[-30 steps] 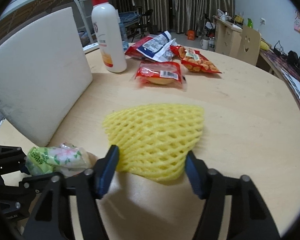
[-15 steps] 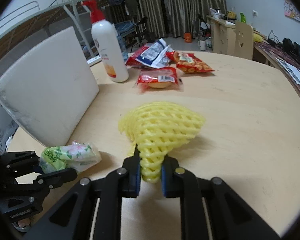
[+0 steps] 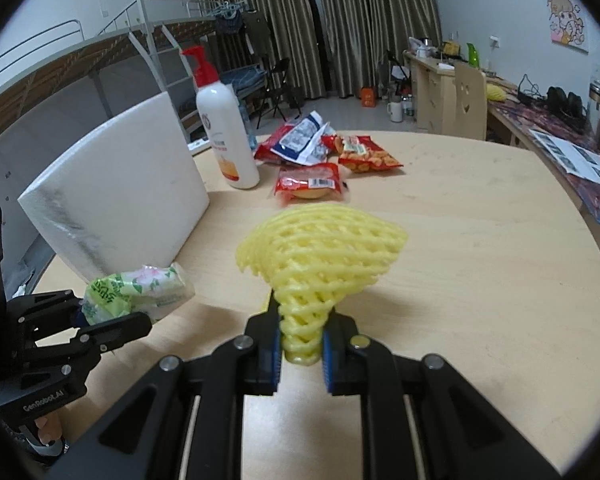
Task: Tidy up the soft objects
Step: 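Lift and carry the snack bag and mesh net with both grippers toward the foam box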
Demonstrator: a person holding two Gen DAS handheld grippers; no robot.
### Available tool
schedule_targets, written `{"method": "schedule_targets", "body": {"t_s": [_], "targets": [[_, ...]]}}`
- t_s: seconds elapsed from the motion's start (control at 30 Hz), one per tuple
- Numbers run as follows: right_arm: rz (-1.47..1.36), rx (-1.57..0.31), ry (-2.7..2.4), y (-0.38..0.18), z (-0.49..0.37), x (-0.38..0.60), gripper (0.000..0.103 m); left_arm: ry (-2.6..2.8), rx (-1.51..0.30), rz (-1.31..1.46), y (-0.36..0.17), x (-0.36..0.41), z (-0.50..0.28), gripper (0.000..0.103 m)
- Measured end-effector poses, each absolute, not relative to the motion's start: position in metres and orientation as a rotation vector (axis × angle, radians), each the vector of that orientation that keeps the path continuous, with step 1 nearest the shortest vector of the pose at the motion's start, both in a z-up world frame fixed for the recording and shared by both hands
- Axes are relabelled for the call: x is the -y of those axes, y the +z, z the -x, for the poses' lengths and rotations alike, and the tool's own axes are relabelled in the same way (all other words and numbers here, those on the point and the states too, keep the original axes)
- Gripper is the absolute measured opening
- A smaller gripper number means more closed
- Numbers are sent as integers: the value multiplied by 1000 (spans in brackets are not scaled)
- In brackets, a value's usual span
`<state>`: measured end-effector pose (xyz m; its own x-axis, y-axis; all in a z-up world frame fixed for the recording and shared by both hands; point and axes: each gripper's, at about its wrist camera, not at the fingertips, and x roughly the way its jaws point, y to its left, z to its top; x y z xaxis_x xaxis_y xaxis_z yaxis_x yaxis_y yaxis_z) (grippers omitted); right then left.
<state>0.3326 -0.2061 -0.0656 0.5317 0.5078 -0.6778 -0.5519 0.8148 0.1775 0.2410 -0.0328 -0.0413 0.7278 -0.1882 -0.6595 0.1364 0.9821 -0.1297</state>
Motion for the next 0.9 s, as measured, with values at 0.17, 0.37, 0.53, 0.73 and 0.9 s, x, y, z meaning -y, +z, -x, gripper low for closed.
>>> {"method": "schedule_targets", "body": {"t_s": [0.17, 0.37, 0.53, 0.73, 0.9], "targets": [[52, -773, 634, -60, -322, 212, 19, -183, -724, 63, -34, 39, -231, 19], [37, -733, 620, -50, -307, 220, 19, -180, -683, 47, -23, 43, -216, 19], [15, -702, 605, -41, -295, 231, 19, -170, -658, 38, -14, 45, -204, 19], [5, -664, 604, -33, -278, 238, 19, -169, -620, 21, -4, 51, -184, 19], [-1, -632, 598, -24, -264, 244, 19, -177, -588, 12, 6, 54, -171, 19]]}}
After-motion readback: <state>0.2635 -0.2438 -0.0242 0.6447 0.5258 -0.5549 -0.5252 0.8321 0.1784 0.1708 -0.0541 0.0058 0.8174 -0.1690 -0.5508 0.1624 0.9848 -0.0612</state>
